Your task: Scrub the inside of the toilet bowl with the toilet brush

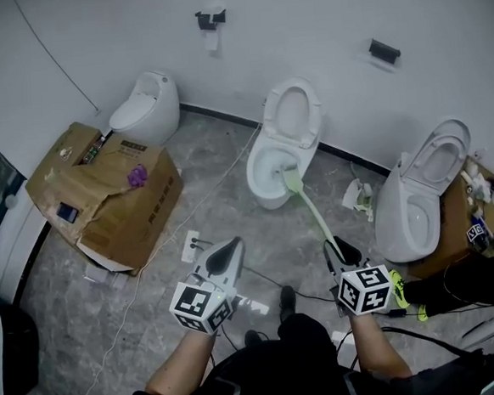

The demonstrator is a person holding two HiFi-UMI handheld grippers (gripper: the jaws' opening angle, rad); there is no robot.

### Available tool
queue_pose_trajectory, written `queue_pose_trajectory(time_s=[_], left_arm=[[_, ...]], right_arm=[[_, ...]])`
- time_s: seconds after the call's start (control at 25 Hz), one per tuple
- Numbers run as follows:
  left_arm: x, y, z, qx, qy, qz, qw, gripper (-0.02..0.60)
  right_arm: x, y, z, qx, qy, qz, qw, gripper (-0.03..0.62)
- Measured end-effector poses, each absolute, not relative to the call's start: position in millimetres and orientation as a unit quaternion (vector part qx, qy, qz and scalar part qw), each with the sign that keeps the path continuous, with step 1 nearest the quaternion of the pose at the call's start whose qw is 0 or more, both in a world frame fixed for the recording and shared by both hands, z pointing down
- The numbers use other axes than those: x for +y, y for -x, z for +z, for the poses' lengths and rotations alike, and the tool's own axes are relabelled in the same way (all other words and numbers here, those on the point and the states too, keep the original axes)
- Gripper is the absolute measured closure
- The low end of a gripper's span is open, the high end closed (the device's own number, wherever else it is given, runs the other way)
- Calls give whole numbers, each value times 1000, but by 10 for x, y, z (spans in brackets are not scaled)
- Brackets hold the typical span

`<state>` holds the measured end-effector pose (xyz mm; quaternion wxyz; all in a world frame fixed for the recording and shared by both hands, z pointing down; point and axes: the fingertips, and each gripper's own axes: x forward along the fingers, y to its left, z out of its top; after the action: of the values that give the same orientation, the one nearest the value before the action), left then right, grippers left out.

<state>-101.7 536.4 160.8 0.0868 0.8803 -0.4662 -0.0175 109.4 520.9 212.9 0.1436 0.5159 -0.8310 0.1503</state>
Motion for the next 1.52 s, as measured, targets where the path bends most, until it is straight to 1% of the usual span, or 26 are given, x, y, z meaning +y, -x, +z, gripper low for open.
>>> queue_pose_trajectory(time_s=[0.2,0.64,1.04,1.2,1.52], left_arm=[[4919,970,1562,-476,-875,-11,87,574],[3868,487,1463,-476,-876,4,82,574],[3266,76,1466,-481,-873,15,78,574],[3164,39,1482,-487,-870,17,77,574],[2937,135,1576,-478,-874,28,88,574]], right_arm=[[4722,-1087,2099,-842,-501,146,140,502],[3656,-1492,2034,-852,-488,143,129,502],[3075,-1844,2046,-859,-475,141,128,502],[2939,-1912,2079,-861,-472,140,130,502],[2720,-1763,2156,-858,-472,149,135,502]])
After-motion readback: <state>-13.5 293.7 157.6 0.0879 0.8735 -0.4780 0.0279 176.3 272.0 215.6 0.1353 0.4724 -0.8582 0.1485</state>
